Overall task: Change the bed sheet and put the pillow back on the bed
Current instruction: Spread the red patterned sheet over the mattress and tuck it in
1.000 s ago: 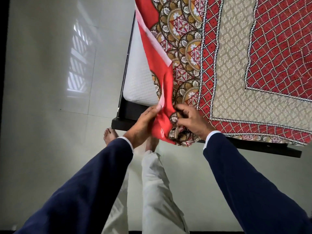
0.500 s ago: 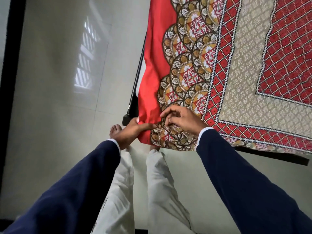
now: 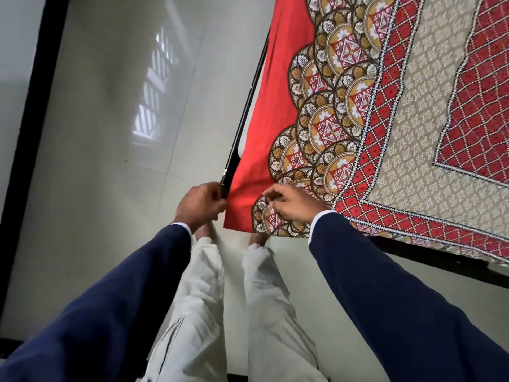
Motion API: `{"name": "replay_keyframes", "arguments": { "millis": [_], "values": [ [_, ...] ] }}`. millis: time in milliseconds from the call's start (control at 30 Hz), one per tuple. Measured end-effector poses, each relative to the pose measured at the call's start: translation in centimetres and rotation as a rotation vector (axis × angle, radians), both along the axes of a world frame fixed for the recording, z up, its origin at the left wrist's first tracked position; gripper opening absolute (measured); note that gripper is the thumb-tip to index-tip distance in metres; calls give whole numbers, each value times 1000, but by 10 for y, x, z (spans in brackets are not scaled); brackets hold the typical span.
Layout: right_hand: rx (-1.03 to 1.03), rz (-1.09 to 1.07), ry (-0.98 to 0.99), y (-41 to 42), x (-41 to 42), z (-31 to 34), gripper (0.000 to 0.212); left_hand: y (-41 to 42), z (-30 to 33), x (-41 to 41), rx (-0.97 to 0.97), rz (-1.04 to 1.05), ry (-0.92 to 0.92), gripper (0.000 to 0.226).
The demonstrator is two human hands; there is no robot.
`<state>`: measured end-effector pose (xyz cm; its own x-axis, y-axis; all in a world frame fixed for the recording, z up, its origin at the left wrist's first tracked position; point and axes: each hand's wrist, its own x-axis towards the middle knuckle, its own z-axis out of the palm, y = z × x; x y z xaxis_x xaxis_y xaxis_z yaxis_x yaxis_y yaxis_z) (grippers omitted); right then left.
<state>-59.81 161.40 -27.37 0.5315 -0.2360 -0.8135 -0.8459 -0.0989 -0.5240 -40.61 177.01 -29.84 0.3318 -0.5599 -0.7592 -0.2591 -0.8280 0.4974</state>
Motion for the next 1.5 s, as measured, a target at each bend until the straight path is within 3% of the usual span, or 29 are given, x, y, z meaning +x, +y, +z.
{"name": "replay_keyframes", "arguments": {
  "millis": [33,100,267,433,600,700,900,1167,1500],
  "values": [
    [-22,99,22,2,1,-2,33,1,-3,1,14,-51,-91,16],
    [-59,221,41,4,3,-5,38,2,-4,3,-27,-42,-97,12],
    [-141,225,31,-5,30,31,47,-8,31,17,-124,-333,-298,30],
    [-407,209,11,-33,72,92,61,-38,101,52,-206,-553,-435,41],
    [-760,165,43,-55,111,167,73,-65,194,104,-340,-669,-589,58],
    [-866,130,60,-62,135,213,80,-78,249,139,-408,-669,-658,62],
    [-932,56,46,-86,175,271,84,-116,317,193,-467,-696,-736,61],
    [-965,-50,70,-172,194,286,84,-204,346,233,-508,-772,-757,59],
    [-954,-211,96,-361,256,290,81,-425,360,317,-530,-901,-798,57]
  ]
}}
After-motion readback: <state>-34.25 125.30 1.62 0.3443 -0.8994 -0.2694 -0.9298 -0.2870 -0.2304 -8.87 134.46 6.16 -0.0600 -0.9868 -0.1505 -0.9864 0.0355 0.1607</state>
